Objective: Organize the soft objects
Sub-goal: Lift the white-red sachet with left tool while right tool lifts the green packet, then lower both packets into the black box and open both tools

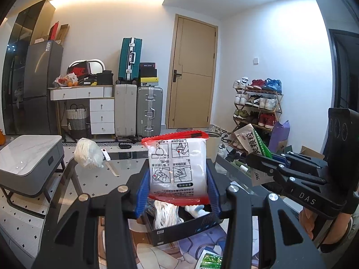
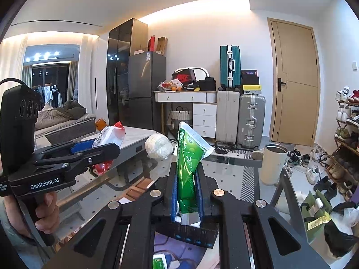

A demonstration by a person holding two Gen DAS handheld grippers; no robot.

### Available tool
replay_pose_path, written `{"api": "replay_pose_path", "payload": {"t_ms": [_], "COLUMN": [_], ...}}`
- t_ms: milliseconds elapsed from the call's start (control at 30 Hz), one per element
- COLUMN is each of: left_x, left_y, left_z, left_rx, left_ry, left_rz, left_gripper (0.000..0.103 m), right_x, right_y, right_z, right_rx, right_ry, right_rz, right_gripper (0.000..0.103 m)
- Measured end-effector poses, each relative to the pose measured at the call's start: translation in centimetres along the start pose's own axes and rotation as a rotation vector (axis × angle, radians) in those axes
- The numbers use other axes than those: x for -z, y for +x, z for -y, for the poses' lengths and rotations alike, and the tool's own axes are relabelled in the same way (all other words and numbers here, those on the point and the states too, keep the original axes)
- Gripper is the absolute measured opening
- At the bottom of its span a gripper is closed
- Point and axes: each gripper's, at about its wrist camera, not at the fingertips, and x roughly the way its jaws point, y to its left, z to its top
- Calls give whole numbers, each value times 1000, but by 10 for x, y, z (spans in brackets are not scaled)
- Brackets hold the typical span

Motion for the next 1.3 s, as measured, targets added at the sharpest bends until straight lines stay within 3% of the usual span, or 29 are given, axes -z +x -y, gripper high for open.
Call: {"api": "replay_pose_path", "payload": {"t_ms": [567, 867, 1167, 1300], "left_x": [-22, -17, -5, 1], "left_y": [65, 77, 108, 120], "left_z": [-30, -32, -22, -24], "left_rx": [-50, -49, -50, -24], "left_ry": [-98, -108, -56, -89], "left_rz": [-13, -34, -210, -285], "left_gripper": [44, 44, 44, 44], "right_x": [-18, -19, 0, 6], "right_y": [62, 77, 121, 131], "right_z": [3, 8, 20, 24], "right_rx": [37, 39, 23, 24], "right_ry": [6, 17, 68, 78], "right_rz": [8, -44, -297, -351], "right_gripper": [13, 13, 13, 13]}}
